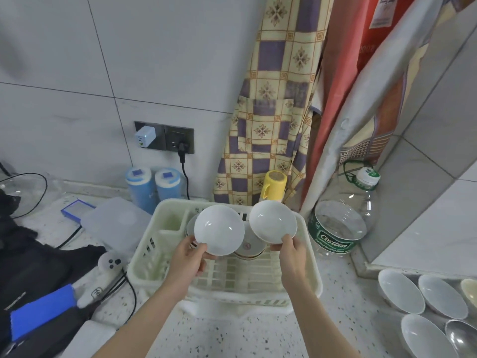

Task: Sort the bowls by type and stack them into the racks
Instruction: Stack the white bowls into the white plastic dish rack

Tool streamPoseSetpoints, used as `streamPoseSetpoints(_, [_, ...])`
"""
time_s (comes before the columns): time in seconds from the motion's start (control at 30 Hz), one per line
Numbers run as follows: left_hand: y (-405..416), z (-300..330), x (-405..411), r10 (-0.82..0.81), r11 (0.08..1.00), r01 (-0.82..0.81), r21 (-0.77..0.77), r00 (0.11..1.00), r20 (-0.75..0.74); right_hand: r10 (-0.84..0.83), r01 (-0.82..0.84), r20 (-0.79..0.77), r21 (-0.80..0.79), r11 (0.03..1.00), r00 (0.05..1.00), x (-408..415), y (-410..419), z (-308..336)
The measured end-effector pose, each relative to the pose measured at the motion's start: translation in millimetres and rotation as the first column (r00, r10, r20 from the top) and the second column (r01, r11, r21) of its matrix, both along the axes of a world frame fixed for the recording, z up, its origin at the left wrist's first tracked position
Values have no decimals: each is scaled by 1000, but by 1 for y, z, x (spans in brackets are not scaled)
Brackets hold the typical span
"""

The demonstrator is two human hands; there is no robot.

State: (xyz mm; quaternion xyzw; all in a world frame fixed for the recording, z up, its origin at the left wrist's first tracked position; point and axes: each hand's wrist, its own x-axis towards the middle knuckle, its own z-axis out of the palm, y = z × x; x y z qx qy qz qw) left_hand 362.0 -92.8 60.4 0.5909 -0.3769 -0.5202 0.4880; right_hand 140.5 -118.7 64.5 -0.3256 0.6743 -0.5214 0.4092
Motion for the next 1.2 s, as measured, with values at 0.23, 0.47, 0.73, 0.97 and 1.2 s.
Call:
streamPoseSetpoints(0.23, [-27,-10,6,-18,999,15,-42,996,-82,17,-11,-95,67,998,995,7,-10,-21])
streamPoseSetpoints(0.47, [-52,-12,4,-2,999,-4,-53,993,-115,22,-14,-105,78,997,994,11,-17,-33])
streamPoseSetpoints(0.73, [-60,-17,8,72,996,-78,-32,986,-150,55,-49,-119,48,998,991,16,-24,-38])
streamPoseSetpoints(0.97, [-61,-17,9,74,997,-78,-17,982,-176,132,-122,-190,64,990,973,17,-23,-40])
streamPoseSetpoints(1.2, [-60,-16,9,77,997,-80,-9,980,-184,243,-208,-249,157,965,938,21,-23,-41])
